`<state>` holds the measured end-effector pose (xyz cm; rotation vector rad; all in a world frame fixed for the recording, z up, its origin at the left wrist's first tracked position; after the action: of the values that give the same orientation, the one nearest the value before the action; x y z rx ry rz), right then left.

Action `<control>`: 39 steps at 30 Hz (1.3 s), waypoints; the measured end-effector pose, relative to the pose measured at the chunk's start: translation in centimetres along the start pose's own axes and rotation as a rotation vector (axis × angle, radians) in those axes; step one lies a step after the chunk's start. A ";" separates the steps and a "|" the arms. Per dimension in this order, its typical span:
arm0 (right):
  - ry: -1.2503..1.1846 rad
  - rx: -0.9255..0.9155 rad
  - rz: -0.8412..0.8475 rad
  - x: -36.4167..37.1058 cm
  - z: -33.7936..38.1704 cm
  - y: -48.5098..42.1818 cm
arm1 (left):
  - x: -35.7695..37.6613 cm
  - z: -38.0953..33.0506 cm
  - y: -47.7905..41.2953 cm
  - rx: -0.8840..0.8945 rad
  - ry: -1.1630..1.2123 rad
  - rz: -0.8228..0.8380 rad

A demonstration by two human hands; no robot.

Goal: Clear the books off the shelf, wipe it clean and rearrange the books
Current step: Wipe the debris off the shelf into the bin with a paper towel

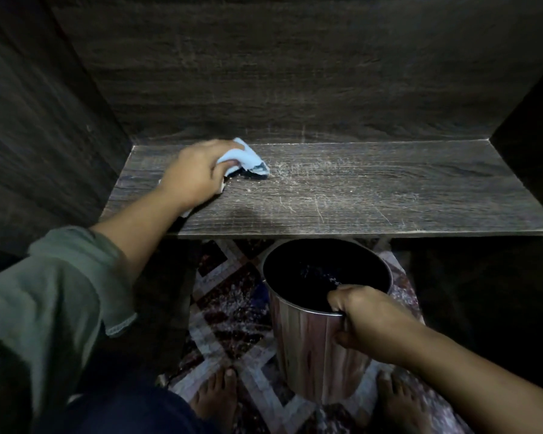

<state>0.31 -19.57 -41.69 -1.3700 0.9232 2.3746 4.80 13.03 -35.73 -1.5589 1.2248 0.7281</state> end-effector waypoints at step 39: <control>0.064 0.006 -0.038 -1.3 0.0 2.4 | 2.5 -2.1 -1.8 -0.217 -0.190 0.317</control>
<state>-0.23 -21.32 -39.65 -1.4563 0.9109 2.3107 7.02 10.23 -36.61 -1.4415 1.2969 1.2207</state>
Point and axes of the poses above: each hand's wrist, its own y-axis away from the middle knuckle, its own x-axis out of the palm, z = x × y, the point moved 3 cm from there along -y, towards the middle knuckle, and after that the axes turned 4 degrees about z, right-handed, at the moved point
